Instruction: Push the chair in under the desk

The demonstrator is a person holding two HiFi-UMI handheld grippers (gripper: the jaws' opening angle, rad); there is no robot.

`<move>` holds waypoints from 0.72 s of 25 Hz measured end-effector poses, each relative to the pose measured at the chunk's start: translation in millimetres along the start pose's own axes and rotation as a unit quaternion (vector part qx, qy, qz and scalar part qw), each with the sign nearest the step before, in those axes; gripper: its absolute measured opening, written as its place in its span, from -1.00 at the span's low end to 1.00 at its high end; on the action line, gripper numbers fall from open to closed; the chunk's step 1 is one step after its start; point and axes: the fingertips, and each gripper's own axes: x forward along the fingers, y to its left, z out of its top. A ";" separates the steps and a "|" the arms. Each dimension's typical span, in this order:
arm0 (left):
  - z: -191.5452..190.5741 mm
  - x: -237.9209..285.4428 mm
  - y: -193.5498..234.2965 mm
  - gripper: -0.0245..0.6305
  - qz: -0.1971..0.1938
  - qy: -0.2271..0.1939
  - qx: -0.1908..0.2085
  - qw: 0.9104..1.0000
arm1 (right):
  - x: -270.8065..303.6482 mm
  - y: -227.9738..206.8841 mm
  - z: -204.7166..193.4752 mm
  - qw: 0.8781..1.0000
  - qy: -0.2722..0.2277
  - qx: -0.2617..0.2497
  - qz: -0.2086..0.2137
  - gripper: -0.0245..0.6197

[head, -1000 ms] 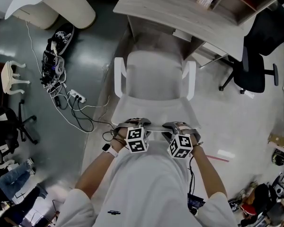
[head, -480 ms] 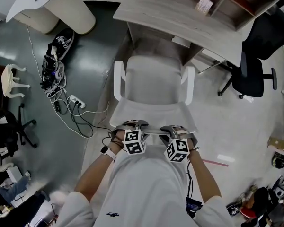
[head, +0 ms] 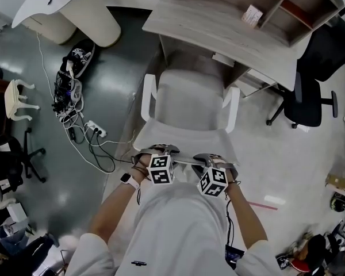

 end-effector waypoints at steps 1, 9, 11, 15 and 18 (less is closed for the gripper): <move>-0.2 -0.4 1.9 -0.49 -0.004 0.001 0.006 1.000 | 0.5 -2.6 1.1 1.000 0.000 0.001 0.000 -0.59; -2.4 -4.3 23.2 -0.50 -0.012 0.004 0.018 1.000 | 4.4 -22.7 10.1 1.000 0.000 0.010 -0.014 -0.59; -3.7 -4.5 28.5 -0.50 -0.017 0.005 0.021 1.000 | 6.1 -27.6 12.4 1.000 -0.001 0.013 -0.014 -0.59; -3.4 -5.4 36.3 -0.51 -0.017 0.003 0.032 0.999 | 7.4 -35.2 14.6 1.000 0.002 0.021 -0.018 -0.58; -2.2 -6.4 44.2 -0.51 -0.021 0.003 0.034 0.999 | 7.4 -43.6 16.2 0.999 0.004 0.028 -0.017 -0.57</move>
